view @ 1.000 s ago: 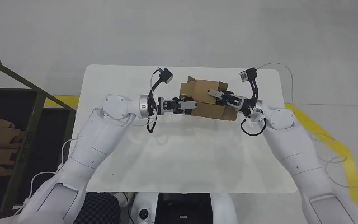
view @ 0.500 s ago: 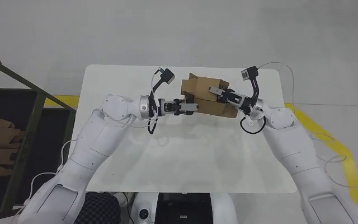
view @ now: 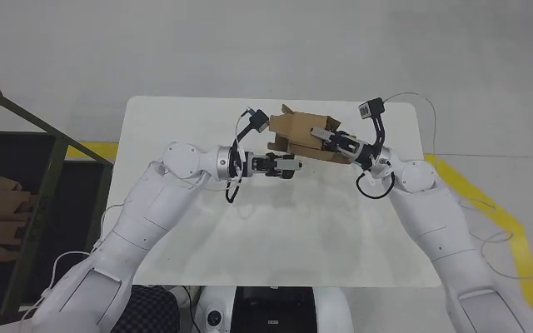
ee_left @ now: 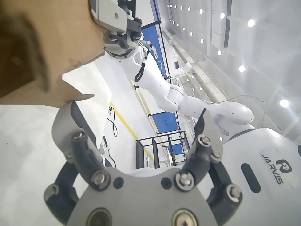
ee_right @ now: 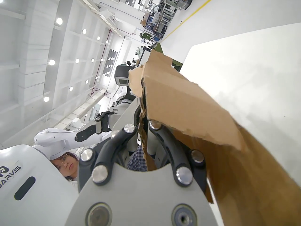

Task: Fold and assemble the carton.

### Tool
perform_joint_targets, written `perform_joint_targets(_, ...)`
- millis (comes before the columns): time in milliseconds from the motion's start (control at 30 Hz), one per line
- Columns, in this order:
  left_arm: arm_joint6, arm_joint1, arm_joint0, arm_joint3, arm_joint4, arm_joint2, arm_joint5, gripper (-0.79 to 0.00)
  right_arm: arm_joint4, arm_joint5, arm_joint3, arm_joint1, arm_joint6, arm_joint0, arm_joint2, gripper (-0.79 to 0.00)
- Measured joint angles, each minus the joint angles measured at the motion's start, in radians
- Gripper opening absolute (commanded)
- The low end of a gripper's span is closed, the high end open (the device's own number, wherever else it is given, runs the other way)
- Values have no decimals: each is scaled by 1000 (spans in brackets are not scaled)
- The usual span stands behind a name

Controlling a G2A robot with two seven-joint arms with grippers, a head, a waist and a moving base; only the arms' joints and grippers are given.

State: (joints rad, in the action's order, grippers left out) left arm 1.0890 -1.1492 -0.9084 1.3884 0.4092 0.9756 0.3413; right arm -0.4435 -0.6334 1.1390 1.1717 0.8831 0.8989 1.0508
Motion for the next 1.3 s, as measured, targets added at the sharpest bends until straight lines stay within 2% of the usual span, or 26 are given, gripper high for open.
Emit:
perform_joint_targets(333, -6, -8, 26, -45, 5, -3, 16, 0, 21, 17, 35, 1, 1, 26, -2, -785)
perform_joint_targets(1067, -5, -6, 14, -37, 2, 21, 10, 0, 50, 22, 36, 12, -7, 34, -12, -785)
perform_joint_targets(1300, -14, 1, 1, -40, 1, 56, 2, 0, 35, 12, 9, 10, -10, 25, 17, -785)
